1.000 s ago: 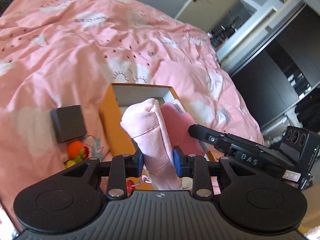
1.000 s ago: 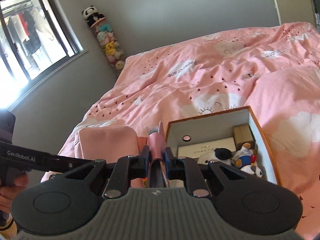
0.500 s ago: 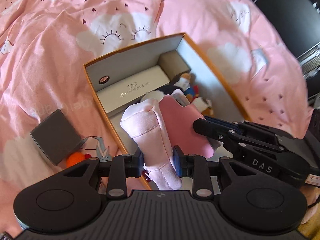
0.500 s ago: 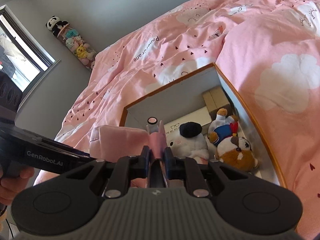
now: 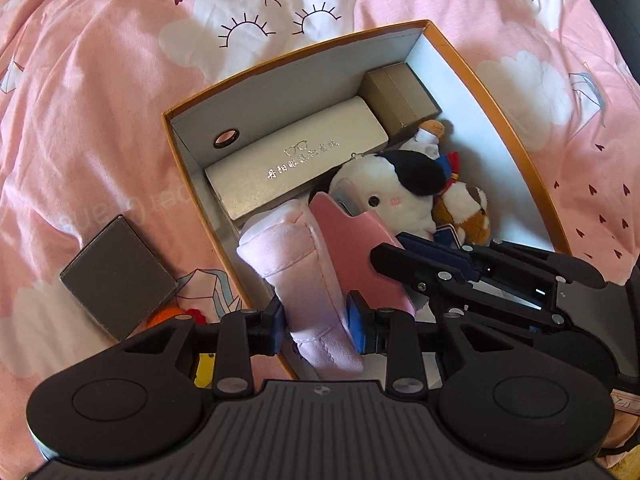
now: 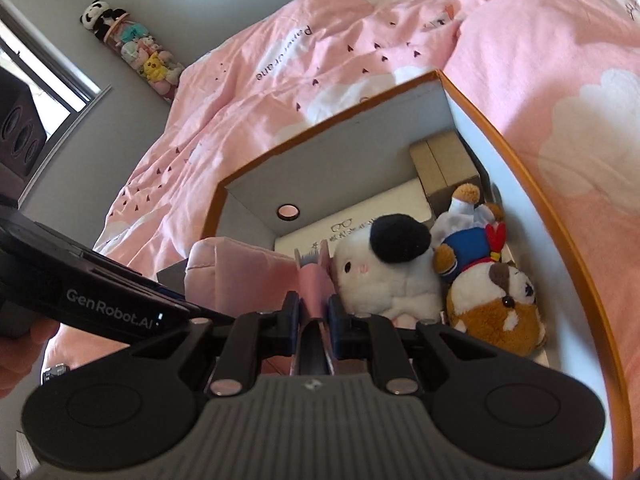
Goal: Organize objects
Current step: 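Carry the pouch and wallet into the orange box with both grippers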
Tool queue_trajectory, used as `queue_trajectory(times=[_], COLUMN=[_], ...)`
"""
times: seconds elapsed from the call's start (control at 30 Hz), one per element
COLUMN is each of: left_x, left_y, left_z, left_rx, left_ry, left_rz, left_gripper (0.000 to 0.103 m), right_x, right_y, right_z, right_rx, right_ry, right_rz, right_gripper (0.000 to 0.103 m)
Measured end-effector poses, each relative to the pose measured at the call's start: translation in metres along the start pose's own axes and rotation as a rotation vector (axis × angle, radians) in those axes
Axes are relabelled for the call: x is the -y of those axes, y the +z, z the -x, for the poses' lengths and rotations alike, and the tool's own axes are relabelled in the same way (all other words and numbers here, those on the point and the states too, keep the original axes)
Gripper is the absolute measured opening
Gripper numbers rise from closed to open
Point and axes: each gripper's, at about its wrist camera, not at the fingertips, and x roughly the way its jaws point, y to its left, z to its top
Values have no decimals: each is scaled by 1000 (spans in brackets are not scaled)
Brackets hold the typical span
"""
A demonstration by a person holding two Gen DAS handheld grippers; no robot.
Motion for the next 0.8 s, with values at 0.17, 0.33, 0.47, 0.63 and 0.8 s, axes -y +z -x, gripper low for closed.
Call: queue_trajectory(times=[0.17, 0.33, 0.47, 0.63, 0.8], left_x=[-1, -6, -7, -7, -14], left_y=[6, 6, 5, -6, -22], left_z=[-1, 3, 5, 22, 44], left_rx=[3, 2, 6, 72, 190], left_ry=[14, -12, -33, -85, -78], left_rz=[-9, -4, -13, -42, -38], left_gripper=[39, 51, 51, 51, 51], right_x=[2, 2, -3, -10, -36], right_y=[4, 4, 2, 0, -7], right_z=[-4, -11, -12, -15, -19], right_rx=[-20, -39, -42, -36, -6], right_ry=[-4, -12, -27, -48, -106], right_rz=[-21, -16, 6, 19, 134], right_gripper=[16, 16, 16, 16, 16])
